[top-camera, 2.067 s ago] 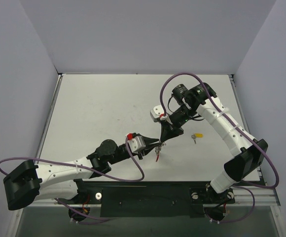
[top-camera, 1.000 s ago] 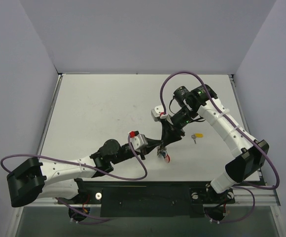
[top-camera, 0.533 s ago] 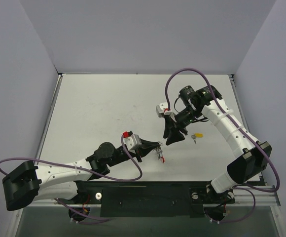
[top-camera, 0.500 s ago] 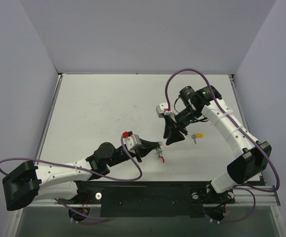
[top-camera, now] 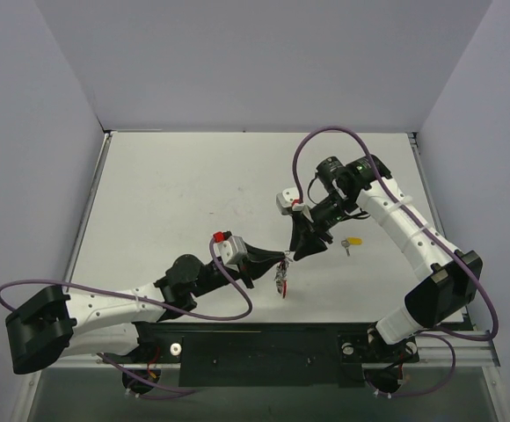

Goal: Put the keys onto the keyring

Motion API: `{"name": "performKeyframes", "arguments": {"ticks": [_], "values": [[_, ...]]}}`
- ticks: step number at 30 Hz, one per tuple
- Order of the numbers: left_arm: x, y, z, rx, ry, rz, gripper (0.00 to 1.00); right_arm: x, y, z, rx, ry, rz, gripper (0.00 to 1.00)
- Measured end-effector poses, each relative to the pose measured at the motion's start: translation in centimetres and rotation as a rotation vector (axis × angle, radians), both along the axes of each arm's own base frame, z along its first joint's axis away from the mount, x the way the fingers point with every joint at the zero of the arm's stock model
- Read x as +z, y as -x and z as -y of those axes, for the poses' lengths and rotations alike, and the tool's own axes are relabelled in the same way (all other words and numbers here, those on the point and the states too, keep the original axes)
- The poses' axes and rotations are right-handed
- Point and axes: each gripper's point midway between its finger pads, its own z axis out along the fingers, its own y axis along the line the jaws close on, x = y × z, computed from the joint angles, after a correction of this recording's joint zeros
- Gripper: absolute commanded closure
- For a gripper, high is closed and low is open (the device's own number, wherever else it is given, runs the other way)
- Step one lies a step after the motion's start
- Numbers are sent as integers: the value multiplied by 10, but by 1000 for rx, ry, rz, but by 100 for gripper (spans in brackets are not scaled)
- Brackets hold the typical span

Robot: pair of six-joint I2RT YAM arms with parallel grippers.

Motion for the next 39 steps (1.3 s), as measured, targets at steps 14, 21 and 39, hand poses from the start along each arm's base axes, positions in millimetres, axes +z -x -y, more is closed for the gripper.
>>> {"name": "performKeyframes", "arguments": {"ticks": [14,21,39], "values": [[-3,-1,4,-4,8,-19,100,2,7,-4,38,-22,3,78],[-7,-1,4,-4,1,-23,100,3,9,-3,44,-23,4,82],[-9,-1,6,-9,5,-32,100,3,10,-5,59,-30,13,100]]}}
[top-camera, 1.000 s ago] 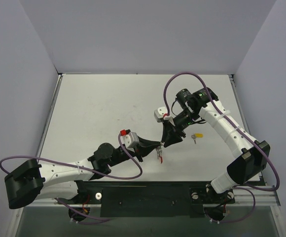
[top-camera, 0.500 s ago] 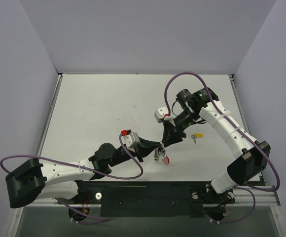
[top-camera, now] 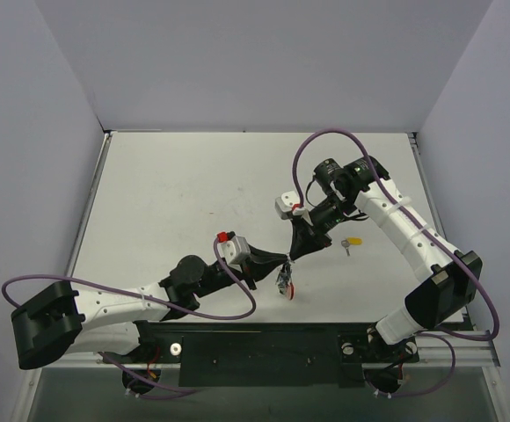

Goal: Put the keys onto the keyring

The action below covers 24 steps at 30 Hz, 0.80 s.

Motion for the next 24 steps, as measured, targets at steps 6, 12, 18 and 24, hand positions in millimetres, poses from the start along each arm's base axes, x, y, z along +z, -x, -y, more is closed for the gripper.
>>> {"name": "performKeyframes", "arguments": {"ticks": [6,12,18,24], "values": [[-1,0,0,-1,-3,-7,63,-1,0,0,-25,27,-18,100],[6,-3,-13,34,7,-10,38,-11,-8,0,-117,145,-25,100],[25,-2,-37,78,7,31,38,-1,-25,6,-205,285,98,100],[-2,-6,-42,99,-132,71,41,31,-48,-4,-209,343,261,100]]}}
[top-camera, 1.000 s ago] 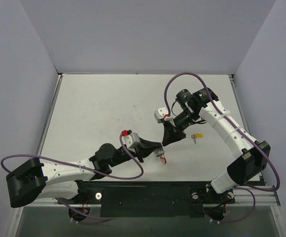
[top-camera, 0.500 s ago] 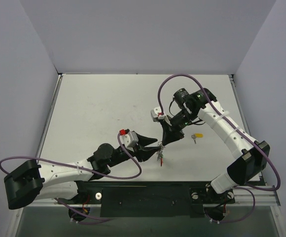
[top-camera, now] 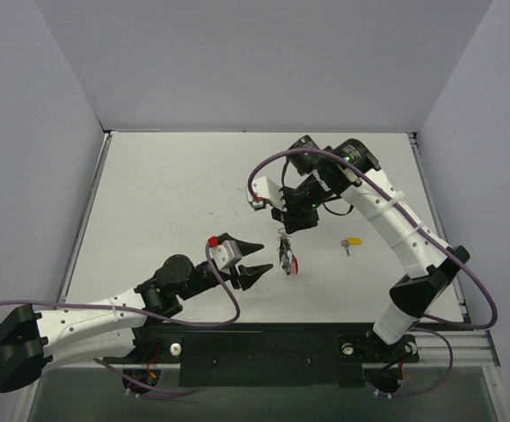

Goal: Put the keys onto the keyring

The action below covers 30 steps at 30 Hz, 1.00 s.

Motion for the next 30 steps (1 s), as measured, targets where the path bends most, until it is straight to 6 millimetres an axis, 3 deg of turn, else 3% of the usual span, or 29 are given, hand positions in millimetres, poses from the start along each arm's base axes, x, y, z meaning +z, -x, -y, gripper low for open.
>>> {"name": "performKeyframes", "arguments": {"ticks": [8,13,30], "values": [[-22,-17,11,35,-129,73,48,-23,-20,-2,-1,137,31,100],[-16,-27,9,66,-131,127,59,-25,-22,0,0,164,47,100],[-3,-49,24,109,-97,224,63,-25,-14,-4,23,159,34,100]]}}
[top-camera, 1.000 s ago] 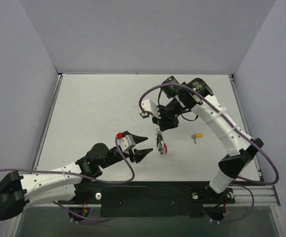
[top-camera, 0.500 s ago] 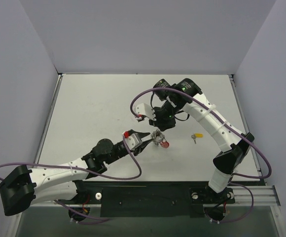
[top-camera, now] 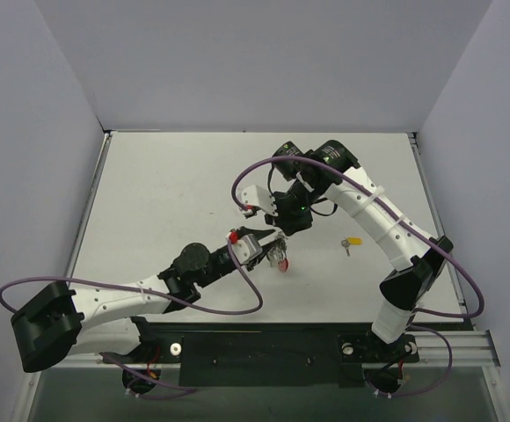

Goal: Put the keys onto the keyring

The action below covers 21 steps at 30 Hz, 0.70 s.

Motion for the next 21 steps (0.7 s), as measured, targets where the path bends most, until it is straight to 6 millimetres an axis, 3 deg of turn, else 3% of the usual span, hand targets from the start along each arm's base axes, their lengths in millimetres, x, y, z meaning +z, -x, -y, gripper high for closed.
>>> {"name": "performKeyframes", "arguments": {"ticks": [10,21], "values": [[12,0,6,-19,13,29,73,0,2,-2,7,-6,-6,100],[9,-2,10,-40,-33,24,80,0,4,-3,9,-9,-13,100]]}}
